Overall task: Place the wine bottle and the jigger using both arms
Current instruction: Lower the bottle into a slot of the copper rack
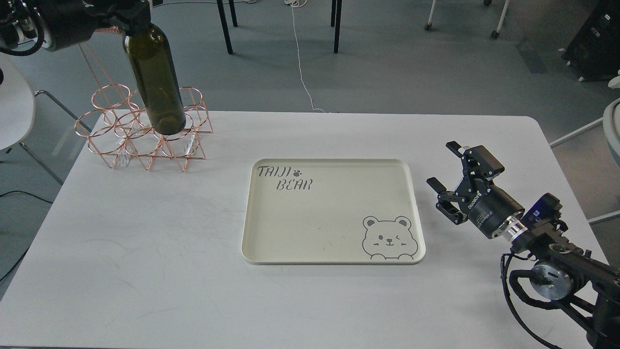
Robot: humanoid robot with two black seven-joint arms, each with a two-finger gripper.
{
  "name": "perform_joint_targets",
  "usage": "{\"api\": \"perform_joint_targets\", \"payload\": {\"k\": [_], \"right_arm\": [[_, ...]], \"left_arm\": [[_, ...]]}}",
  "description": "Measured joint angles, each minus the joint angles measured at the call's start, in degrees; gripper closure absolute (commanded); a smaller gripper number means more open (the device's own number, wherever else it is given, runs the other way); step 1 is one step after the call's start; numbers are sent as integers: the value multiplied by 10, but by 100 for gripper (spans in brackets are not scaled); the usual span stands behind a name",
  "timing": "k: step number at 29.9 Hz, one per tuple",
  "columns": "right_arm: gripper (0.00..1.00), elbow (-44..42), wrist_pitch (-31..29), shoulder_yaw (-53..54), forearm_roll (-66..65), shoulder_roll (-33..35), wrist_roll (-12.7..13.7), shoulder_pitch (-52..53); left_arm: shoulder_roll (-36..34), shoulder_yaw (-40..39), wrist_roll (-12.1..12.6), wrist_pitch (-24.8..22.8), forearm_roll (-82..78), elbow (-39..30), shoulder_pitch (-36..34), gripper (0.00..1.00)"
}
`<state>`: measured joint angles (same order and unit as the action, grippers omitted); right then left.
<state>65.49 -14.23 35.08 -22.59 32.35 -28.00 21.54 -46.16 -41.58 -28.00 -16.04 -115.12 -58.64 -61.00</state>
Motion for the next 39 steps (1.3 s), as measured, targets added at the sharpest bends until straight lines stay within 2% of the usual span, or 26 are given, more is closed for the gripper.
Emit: {"api": "perform_joint_targets", "payload": {"k": [17,27,39], "right_arm": [[1,0,1,1,0,-1,0,-6],[1,0,1,1,0,-1,0,-10],[1,0,2,2,0,-1,0,-11]], "left_arm": [[16,6,0,4,-3,25,3,89],[25,19,0,23,-2,40,5,88],[29,18,0,35,-1,42,34,87]]}}
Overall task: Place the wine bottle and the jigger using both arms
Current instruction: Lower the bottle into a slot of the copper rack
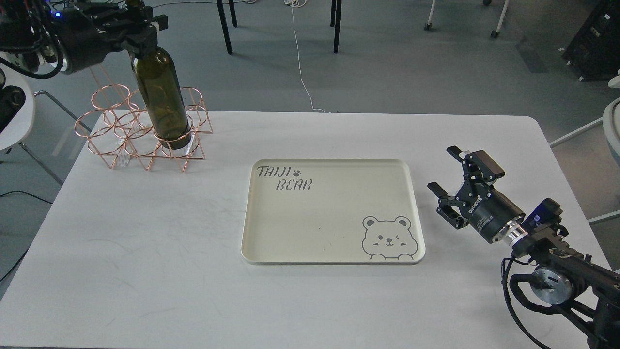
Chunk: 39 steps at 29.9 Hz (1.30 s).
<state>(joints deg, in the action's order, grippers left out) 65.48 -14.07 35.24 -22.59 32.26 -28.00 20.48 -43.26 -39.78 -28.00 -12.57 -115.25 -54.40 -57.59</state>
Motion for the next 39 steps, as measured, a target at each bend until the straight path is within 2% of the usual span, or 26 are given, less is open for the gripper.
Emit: {"api": "perform_joint_targets", "payload": {"k": [19,28,31,37,39], "right_arm": [[1,1,0,0,0,0,0,-10],[1,1,0,0,0,0,0,-10],[1,1,0,0,0,0,0,-10],[1,1,0,0,0,0,0,-10],[1,1,0,0,0,0,0,-10]], "left_arm": [[40,0,0,27,1,53,32,83],[44,0,0,28,3,54,38,75],[44,0,0,28,3,55,39,67],[44,1,0,28,2,54,42,41],[44,1,0,28,2,54,43,40]]}}
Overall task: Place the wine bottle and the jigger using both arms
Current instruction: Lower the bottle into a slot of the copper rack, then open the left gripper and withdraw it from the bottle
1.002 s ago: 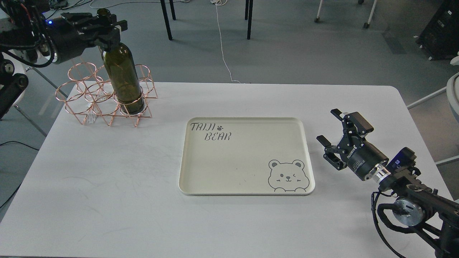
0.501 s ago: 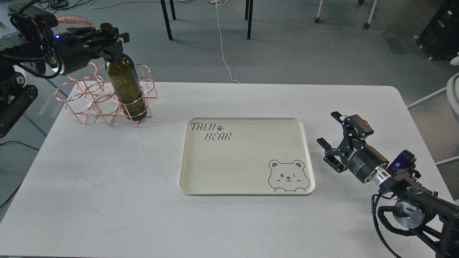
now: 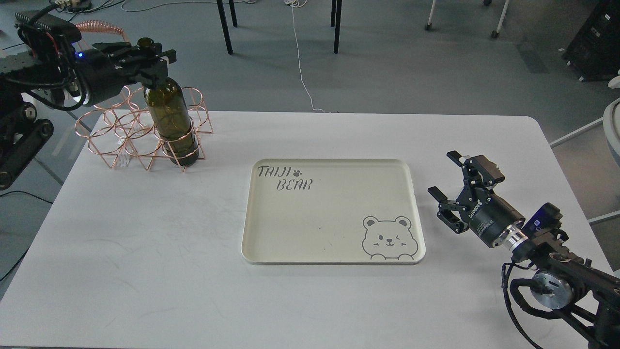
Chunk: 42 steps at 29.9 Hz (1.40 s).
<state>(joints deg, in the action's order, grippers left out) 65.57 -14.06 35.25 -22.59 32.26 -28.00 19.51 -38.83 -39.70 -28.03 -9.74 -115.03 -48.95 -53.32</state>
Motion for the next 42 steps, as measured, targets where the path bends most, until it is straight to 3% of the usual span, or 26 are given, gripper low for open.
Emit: {"api": "perform_joint_targets", "payload": {"k": [6,10,13,29,35,42], "right_arm": [[1,0,0,0,0,0,0,0],[1,0,0,0,0,0,0,0],[1,1,0,0,0,0,0,0],[1,2,0,7,0,1,0,-3],[1,3,0,12,0,1,0,-4],[1,6,0,26,0,1,0,-4]], "left_arm": [[0,1,0,0,0,0,0,32],[0,1,0,0,1,0,0,12],[-1,-1,0,1,3,-1,0,3],[-65,-1,0,-4,2,-36,27,2],[-128,-11,0,-33,19,-127,77,2],[-190,-54,0,-91,187,-294,167,2]]}}
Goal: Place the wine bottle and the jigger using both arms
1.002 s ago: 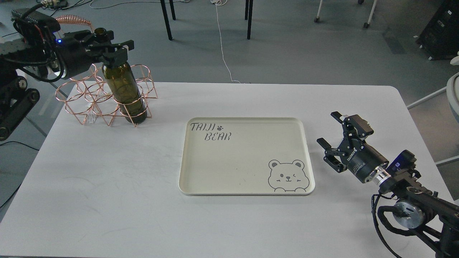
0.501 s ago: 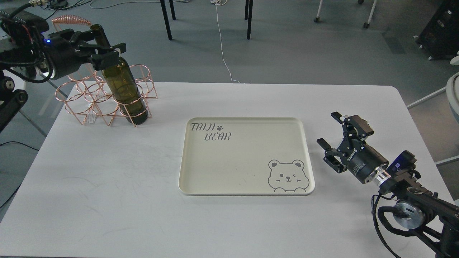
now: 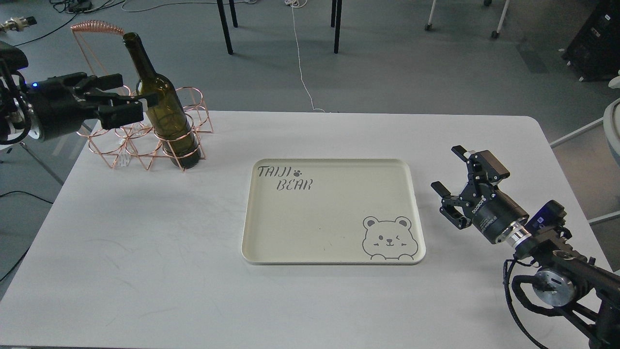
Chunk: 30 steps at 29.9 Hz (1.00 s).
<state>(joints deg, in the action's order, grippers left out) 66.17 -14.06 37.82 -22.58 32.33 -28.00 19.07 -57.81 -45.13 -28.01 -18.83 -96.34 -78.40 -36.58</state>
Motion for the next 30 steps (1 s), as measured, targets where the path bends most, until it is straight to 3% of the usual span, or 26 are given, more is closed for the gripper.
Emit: {"api": "perform_joint_targets", "payload": {"k": [6,16,24,26,30], "right_arm": [[1,13,-1,9,1,-2,0,0],[1,23,-1,36,4,-14,0,0],[1,22,-10,39,5,-29,0,5],[1,23,-17,39,5,-32,0,5],[1,23,-22,40,6,-35,0,4]], "left_arm": [[32,-28,0,-6,198,-69,87,2],[240,-141,0,-4,348,-80,269,2],[357,-176,0,-7,411,-55,303,2],[378,-188,23,-11,461,-36,304,2],[411,-207,93,-11,528,-9,309,2]]}}
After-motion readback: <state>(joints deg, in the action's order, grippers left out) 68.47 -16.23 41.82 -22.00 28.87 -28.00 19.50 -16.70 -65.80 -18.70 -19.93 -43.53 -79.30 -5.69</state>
